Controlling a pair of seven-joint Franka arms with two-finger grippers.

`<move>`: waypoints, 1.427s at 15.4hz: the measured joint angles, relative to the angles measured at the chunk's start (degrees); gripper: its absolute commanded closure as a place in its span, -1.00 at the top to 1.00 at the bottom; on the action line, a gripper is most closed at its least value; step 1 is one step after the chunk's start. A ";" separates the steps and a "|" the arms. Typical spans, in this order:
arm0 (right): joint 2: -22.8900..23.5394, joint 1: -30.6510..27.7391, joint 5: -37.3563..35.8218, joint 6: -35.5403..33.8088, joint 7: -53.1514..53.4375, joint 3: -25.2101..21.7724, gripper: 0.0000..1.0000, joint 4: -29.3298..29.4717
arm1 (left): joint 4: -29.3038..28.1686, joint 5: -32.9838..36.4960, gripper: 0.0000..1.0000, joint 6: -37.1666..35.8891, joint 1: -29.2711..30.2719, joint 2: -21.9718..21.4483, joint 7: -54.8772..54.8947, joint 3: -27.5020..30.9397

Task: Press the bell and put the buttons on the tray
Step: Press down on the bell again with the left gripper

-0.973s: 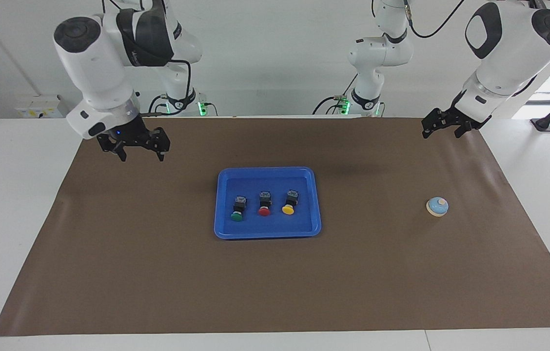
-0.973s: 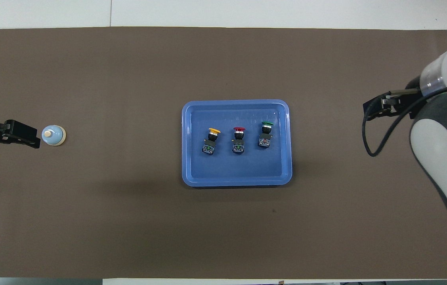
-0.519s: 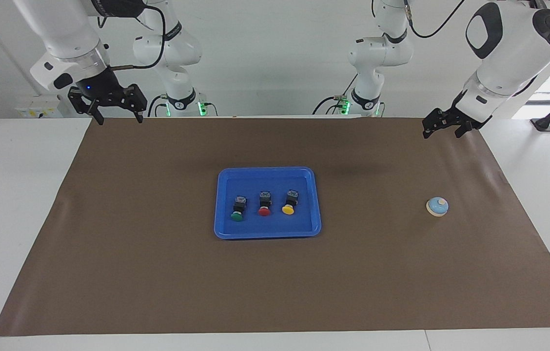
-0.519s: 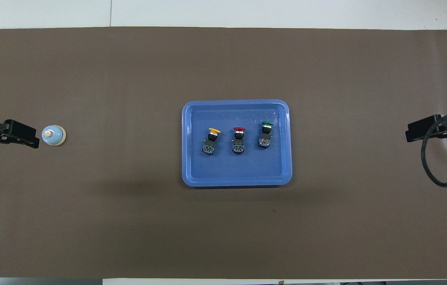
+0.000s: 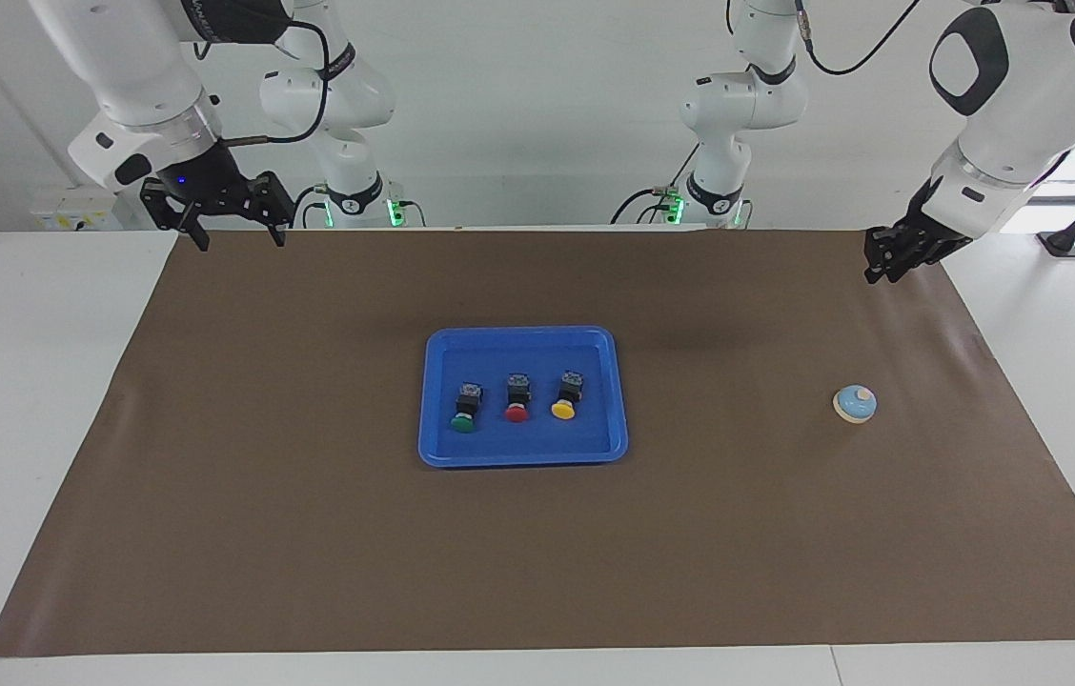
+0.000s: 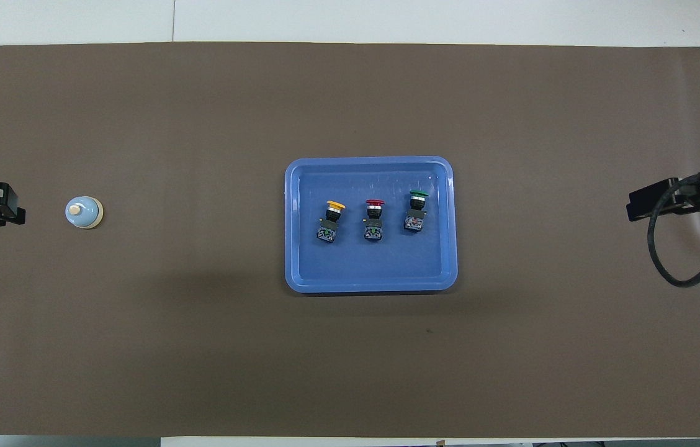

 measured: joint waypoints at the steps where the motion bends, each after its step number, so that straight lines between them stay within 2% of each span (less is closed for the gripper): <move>1: 0.00 0.00 0.00 0.00 0.00 -0.02 1.00 -0.01 | -1.66 0.03 -1.00 1.86 0.65 0.02 0.28 0.00; 4: 0.00 -0.07 0.00 -0.05 0.00 -0.12 1.00 -0.26 | -8.45 1.06 -1.00 10.29 2.12 0.60 2.33 0.05; 6: 0.00 -0.07 0.00 -0.05 0.00 -0.13 1.00 -0.42 | -11.63 2.07 -1.00 15.62 3.12 2.44 3.89 0.10; 9: 0.00 -0.08 0.00 -0.05 0.00 -0.16 1.00 -0.45 | -13.44 2.40 -1.00 22.48 5.10 6.60 6.28 0.09; 12: 0.00 -0.09 0.00 -0.05 0.00 -0.21 1.00 -0.45 | -16.11 2.41 -1.00 28.44 6.00 8.35 6.90 0.12; 16: 0.00 -0.09 0.00 -0.05 0.00 -0.21 1.00 -0.45 | -18.24 2.42 -1.00 30.82 5.72 9.00 6.92 -0.40; 22: 0.00 -0.09 0.00 -0.05 0.00 -0.22 1.00 -0.45 | -18.62 2.43 -1.00 35.13 5.55 12.67 6.92 -0.76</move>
